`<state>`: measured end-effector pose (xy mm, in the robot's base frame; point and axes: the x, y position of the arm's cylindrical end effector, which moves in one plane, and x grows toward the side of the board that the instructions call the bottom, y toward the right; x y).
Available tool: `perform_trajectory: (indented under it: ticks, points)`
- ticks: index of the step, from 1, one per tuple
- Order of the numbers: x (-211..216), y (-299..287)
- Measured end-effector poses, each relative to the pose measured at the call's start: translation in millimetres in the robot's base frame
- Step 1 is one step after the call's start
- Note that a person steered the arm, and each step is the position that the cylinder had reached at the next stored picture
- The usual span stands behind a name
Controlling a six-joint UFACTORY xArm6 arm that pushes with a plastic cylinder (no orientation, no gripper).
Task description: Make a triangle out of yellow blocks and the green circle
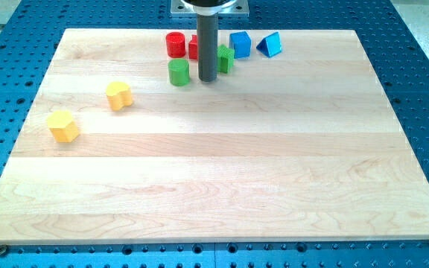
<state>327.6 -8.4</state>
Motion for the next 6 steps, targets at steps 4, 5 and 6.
perform_trajectory:
  ticks: [4,5,6]
  points:
    - [-26,-84]
    - [-11,-116]
    - [-22,-125]
